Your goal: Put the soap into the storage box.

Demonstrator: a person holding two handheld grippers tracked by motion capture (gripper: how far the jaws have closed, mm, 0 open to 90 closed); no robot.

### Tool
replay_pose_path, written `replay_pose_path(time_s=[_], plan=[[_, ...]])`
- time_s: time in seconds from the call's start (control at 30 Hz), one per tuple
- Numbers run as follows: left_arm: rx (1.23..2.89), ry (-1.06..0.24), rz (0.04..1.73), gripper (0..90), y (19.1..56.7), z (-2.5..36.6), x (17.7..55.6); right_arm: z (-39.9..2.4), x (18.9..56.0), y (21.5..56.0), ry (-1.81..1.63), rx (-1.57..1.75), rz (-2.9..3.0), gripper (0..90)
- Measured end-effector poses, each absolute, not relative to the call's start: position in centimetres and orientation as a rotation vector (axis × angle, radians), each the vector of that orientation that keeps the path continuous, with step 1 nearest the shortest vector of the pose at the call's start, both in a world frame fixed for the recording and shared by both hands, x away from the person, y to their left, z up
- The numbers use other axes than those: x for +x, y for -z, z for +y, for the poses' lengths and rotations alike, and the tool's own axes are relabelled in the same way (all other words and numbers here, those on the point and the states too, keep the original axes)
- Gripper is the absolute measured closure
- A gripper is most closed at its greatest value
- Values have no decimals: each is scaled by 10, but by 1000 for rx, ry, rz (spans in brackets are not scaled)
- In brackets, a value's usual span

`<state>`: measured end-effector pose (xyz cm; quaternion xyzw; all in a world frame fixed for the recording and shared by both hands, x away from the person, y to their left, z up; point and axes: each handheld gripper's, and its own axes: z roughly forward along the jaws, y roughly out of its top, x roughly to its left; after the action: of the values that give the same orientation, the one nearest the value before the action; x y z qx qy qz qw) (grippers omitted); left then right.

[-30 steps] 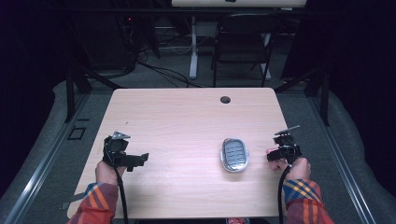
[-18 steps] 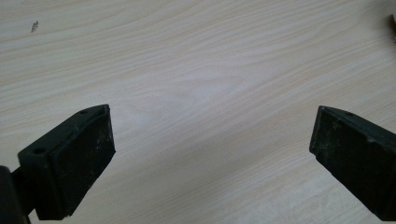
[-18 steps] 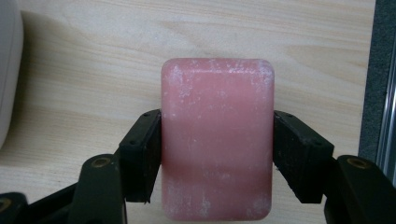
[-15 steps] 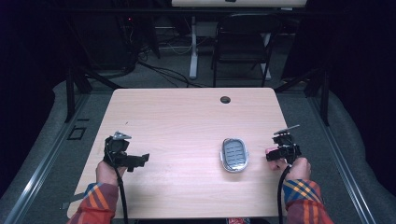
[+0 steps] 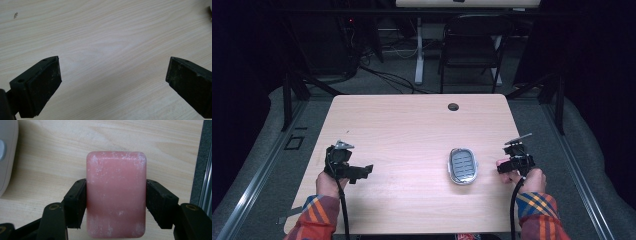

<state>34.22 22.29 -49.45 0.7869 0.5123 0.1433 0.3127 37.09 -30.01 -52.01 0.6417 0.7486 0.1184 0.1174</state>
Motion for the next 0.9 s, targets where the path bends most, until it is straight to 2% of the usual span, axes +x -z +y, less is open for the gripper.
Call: replay_pose_path(time_s=[0.9], plan=[[2091, -385, 1344, 0, 494, 221, 343, -292, 368, 493, -399, 1837, 2211, 376]])
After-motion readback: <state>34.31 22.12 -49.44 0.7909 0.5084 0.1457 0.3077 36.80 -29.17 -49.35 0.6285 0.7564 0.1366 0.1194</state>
